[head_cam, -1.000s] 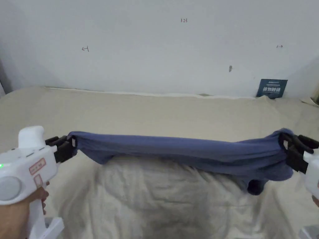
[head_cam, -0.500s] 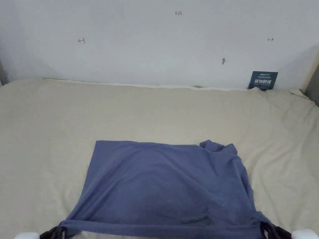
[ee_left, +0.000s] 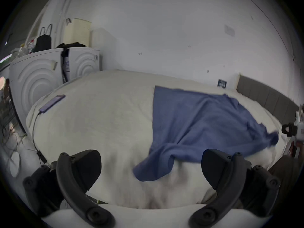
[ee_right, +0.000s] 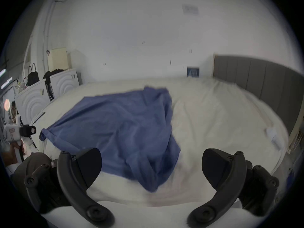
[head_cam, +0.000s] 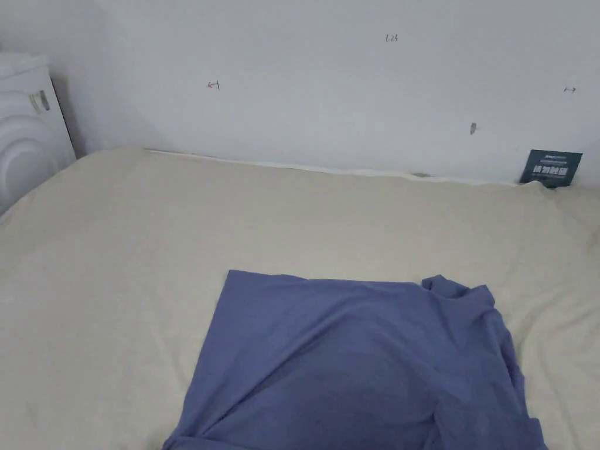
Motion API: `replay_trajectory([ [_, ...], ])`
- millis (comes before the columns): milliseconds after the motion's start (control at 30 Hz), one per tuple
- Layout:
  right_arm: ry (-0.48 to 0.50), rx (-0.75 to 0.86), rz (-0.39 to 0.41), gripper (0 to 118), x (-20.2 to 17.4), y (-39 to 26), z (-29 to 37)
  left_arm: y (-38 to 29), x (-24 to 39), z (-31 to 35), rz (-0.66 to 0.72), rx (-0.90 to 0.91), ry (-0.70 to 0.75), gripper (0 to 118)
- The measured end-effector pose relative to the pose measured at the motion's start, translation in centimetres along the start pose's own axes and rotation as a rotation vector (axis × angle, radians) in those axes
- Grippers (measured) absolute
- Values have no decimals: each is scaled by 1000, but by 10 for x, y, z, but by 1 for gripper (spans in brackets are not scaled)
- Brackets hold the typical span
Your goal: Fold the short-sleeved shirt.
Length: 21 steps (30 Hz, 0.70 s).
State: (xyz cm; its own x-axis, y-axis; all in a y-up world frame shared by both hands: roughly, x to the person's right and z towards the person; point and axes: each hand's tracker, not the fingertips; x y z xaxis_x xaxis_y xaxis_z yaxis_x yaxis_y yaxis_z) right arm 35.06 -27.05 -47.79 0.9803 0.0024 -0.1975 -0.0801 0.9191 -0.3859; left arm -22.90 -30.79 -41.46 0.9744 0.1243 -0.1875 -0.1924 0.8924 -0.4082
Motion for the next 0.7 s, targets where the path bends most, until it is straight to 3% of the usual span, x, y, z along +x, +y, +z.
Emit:
replay_trajectory([
  [100, -96, 127, 74, 118, -16, 37, 42, 24, 6, 51, -27, 116, 27, 118],
  [233, -93, 349, 7, 118, -31, 63, 96, 31, 22, 94, -42, 226, 13, 115],
  [267, -108, 380, 14, 118, -36, 68, 107, 31, 27, 104, -43, 247, 19, 103],
  [333, -144, 404, 26, 110, -43, 74, 120, 33, 33, 117, -24, 258, -7, 47],
  [367, -132, 414, 32, 106, -45, 74, 125, 30, 37, 122, 21, 254, -10, 32],
  [400, -115, 428, 43, 106, -46, 74, 129, 29, 37, 123, 21, 253, 3, 32],
  [433, -116, 432, 52, 84, -46, 73, 131, 28, 37, 121, 39, 248, -12, 3],
  [467, -144, 425, 86, 32, -48, 72, 128, 26, 35, 117, 54, 227, -35, 3],
  [500, -184, 415, 113, 0, -48, 71, 126, 29, 33, 111, 17, 217, -44, 3],
  [600, -161, 378, 104, 0, -46, 65, 116, 22, 28, 89, -2, 135, 36, 3],
  [667, -170, 371, 95, 0, -45, 59, 112, 12, 20, 70, 56, 67, 23, 4],
  [700, -167, 372, 83, 0, -40, 59, 116, 7, 15, 58, 73, 39, 3, 12],
])
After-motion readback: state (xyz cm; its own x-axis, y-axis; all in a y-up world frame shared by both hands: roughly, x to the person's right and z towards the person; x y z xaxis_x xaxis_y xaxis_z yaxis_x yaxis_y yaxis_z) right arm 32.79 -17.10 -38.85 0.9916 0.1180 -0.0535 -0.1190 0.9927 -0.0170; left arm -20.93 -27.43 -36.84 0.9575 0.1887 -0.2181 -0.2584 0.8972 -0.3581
